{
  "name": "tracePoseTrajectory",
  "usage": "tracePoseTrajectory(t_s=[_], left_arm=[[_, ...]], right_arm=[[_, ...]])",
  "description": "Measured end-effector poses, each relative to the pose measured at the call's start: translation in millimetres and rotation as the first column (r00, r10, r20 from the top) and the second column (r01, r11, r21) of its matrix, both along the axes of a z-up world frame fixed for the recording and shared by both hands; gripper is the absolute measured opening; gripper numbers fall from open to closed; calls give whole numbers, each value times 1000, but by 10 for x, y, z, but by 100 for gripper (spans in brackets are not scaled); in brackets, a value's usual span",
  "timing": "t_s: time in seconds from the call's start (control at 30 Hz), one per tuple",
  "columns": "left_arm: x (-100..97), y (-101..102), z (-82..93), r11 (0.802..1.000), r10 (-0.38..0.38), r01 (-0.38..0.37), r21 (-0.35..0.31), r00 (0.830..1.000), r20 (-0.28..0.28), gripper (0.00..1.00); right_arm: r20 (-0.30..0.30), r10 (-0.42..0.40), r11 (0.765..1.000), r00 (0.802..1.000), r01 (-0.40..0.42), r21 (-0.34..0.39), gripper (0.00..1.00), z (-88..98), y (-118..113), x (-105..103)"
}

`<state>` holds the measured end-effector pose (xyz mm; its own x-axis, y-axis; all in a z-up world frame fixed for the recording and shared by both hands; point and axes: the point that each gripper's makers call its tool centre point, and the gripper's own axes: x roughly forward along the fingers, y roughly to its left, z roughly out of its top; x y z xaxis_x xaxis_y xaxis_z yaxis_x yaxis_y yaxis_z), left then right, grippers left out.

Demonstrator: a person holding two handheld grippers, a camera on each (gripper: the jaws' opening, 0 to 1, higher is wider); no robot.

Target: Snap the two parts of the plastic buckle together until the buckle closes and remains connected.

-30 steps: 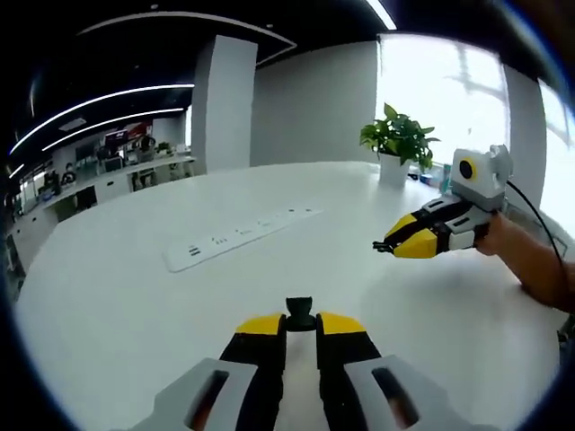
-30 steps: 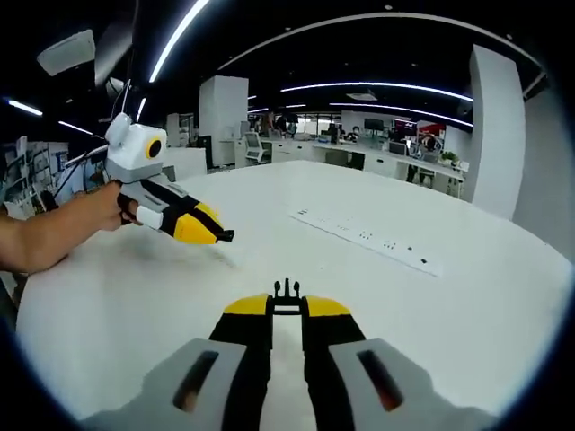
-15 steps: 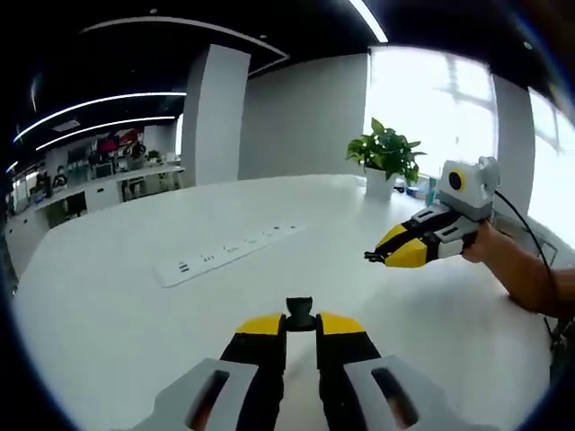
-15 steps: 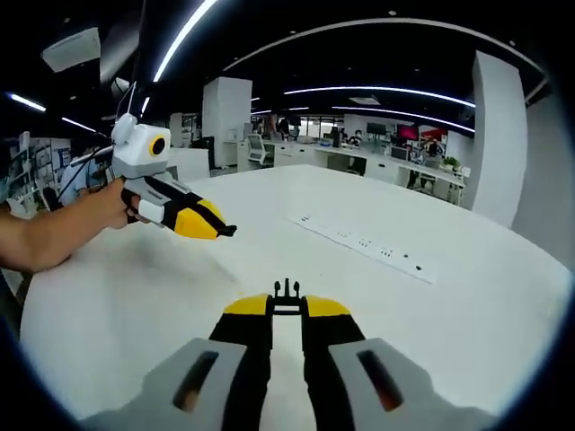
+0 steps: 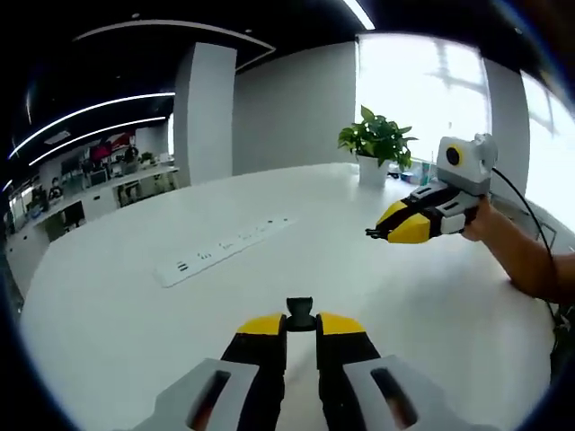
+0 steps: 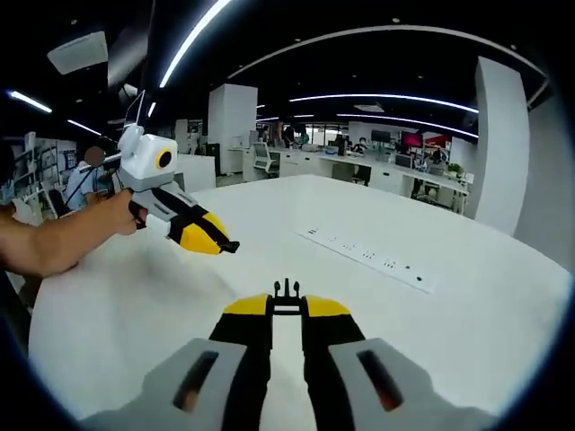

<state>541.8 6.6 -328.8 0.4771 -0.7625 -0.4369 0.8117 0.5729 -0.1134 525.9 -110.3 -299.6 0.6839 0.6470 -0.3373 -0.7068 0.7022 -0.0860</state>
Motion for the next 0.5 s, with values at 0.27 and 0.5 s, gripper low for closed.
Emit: tracePoseTrajectory(t_s=[0.27,0.5], left_arm=[[-30,-29,-58,1000,-29,29,-3,999,14,9],[-66,56,26,999,9,-6,-41,998,63,9]], right_arm=[[-11,-12,1000,1000,12,-12,10,-71,-33,-31],[-29,-8,1000,1000,8,-4,10,-104,-16,-60]])
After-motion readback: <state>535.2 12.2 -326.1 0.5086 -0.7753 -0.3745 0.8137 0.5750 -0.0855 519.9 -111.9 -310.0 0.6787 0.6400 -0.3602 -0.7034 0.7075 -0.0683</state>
